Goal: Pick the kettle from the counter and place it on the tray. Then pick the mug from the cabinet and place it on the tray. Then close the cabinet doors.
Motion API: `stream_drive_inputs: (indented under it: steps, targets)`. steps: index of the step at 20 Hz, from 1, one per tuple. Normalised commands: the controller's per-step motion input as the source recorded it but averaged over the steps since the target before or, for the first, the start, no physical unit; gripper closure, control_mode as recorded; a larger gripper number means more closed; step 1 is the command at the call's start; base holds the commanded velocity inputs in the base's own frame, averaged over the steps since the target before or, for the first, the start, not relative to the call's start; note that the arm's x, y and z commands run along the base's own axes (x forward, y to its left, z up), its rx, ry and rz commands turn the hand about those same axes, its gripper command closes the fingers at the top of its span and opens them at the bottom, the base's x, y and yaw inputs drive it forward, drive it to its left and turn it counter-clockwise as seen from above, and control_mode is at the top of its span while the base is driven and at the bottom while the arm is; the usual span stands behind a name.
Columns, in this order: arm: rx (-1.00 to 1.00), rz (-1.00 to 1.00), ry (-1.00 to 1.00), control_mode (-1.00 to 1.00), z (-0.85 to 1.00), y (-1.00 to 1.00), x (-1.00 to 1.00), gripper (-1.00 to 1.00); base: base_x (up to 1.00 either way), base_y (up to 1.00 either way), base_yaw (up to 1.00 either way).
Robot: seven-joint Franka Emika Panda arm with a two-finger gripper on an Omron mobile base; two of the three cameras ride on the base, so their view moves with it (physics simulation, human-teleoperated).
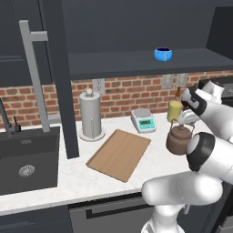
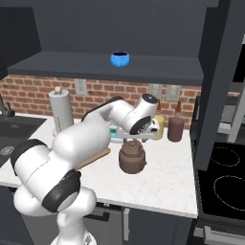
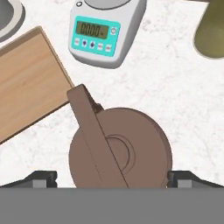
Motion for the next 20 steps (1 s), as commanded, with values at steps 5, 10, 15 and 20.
stream_drive_inputs:
  steps: [5,10,15,20]
  targets:
    - [0.00,0.03,0.01,-1.00,-0.08,-0.04,0.07,-1.00,0.00,0.00,0.00]
    - [0.00,0.03,0.01,-1.00,-0.08,-0.03,0.07,-1.00,0.00,0.00,0.00]
    - [0.00,0.01,0.01,-1.00,-0.03,0.00,0.06,1.00,0.00,0.00,0.00]
    - [0.00,0.00,0.01,-1.00,0.00,0.00,0.01,1.00,0.00,0.00,0.00]
